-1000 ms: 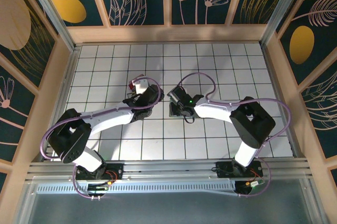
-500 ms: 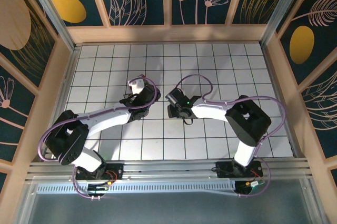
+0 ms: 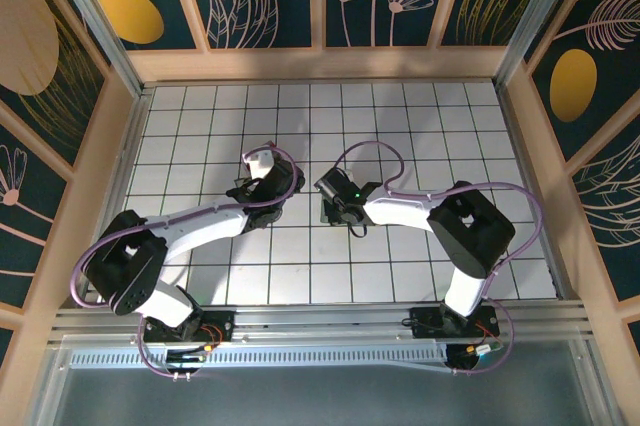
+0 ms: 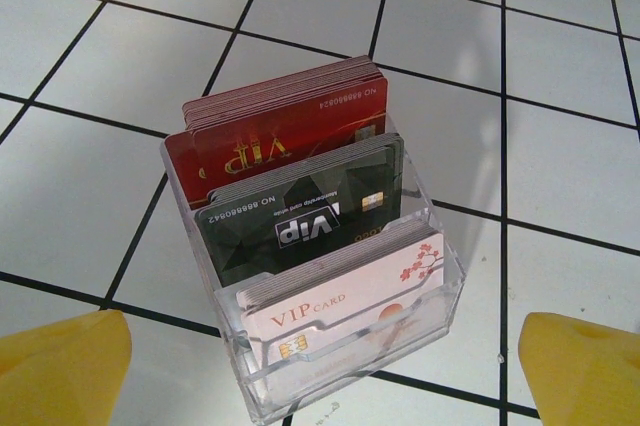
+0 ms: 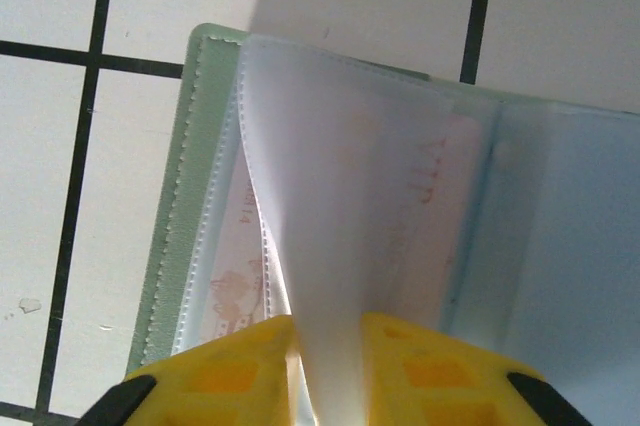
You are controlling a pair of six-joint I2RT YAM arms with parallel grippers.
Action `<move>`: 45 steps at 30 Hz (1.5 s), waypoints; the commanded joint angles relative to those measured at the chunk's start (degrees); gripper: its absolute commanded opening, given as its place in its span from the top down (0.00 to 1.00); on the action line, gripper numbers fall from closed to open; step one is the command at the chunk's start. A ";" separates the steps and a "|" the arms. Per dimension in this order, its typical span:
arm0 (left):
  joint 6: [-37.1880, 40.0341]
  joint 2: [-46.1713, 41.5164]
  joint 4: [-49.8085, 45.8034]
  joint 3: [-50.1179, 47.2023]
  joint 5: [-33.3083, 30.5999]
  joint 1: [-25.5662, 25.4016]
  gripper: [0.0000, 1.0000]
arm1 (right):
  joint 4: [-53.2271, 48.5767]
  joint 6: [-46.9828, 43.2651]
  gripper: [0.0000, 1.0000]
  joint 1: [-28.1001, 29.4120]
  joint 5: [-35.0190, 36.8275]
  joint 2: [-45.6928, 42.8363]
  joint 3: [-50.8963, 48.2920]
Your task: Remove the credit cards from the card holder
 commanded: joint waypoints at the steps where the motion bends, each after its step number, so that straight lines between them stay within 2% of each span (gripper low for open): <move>1: 1.78 -2.56 1.22 -1.73 0.79 0.36 0.01 | -2.12 -1.10 0.82 0.54 -0.43 -2.18 -1.54; 6: 6.22 -4.35 6.77 -3.22 1.80 -2.59 0.01 | 0.59 -3.06 0.94 0.14 -3.36 -6.80 -4.65; 9: 6.76 -2.69 7.08 -2.68 2.03 -4.83 0.01 | 2.78 -4.65 0.95 -0.13 -4.83 -9.48 -7.30; 15: 4.45 2.70 6.63 -2.09 6.88 -7.64 0.01 | 5.86 -7.23 0.95 -2.36 -6.84 -13.08 -11.83; 22: 4.55 9.25 3.09 0.24 9.51 -9.61 0.01 | 7.33 -7.78 0.92 -4.45 -8.84 -14.14 -12.56; 30: 7.31 15.19 5.17 3.33 12.47 -10.61 0.01 | 7.38 -7.54 0.92 -4.63 -8.93 -13.56 -12.24; 37: 6.16 19.03 1.50 4.31 11.77 -10.60 0.01 | 7.28 -6.74 0.91 -4.71 -8.08 -14.44 -12.64; 45: 5.15 22.22 -1.53 4.41 11.52 -10.66 0.01 | 5.21 -4.70 0.79 -4.97 -2.95 -15.39 -12.55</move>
